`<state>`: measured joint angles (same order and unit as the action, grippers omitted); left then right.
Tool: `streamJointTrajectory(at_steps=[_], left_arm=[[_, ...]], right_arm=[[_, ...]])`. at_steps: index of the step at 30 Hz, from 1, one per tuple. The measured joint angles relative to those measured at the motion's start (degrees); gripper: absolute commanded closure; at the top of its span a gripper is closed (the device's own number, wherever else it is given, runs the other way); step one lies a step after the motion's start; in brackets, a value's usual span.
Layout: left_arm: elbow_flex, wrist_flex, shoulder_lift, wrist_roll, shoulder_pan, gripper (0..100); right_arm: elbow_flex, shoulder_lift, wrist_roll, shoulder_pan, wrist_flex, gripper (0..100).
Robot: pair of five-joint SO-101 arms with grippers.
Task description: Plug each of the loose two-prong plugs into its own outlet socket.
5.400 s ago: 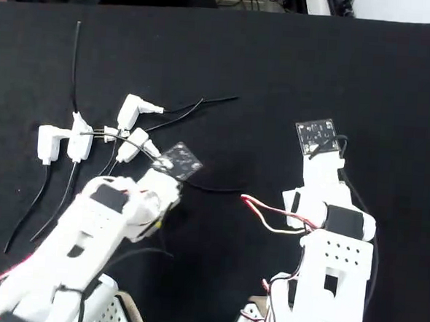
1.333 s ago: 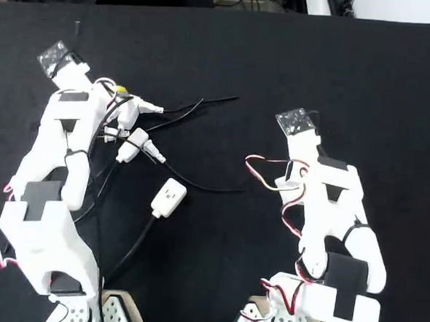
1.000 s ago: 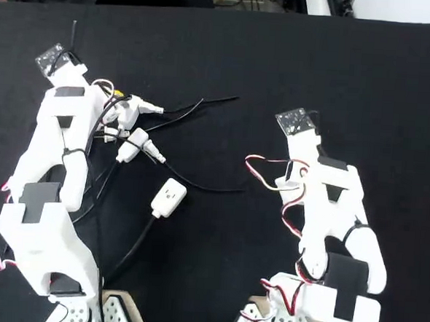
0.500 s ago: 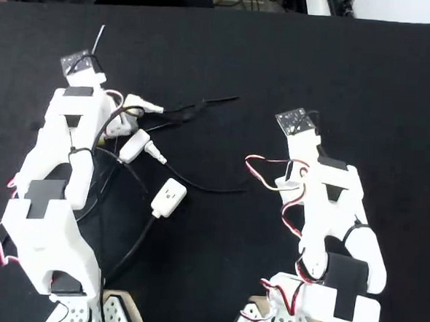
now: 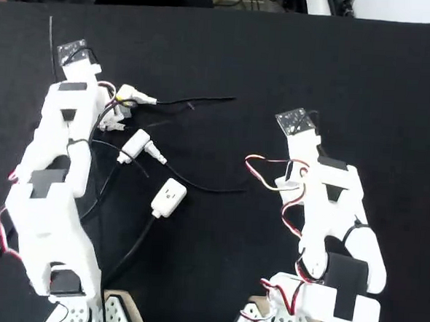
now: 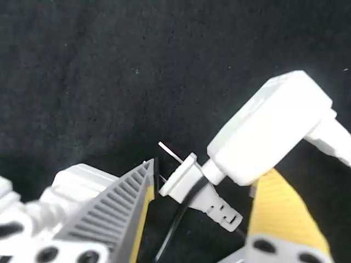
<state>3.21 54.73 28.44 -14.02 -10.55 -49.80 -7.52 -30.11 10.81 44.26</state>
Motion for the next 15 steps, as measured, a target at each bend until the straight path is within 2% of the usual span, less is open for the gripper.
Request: streamJointTrajectory(at_steps=[4,8,15], left_arm=[[12.31,11.43,7.03,5.1,0.26,88],[20.48,19.96,12.22,12.84,2.73,90],[24.44,30.51,15.74,18.55,7.56,91]], right_arm=[[0.0,0.0,0.0,0.0,0.0,98.1],[0.0,0.0,0.0,0.0,0.0,98.1],[0.0,0.0,0.0,0.0,0.0,98.1]])
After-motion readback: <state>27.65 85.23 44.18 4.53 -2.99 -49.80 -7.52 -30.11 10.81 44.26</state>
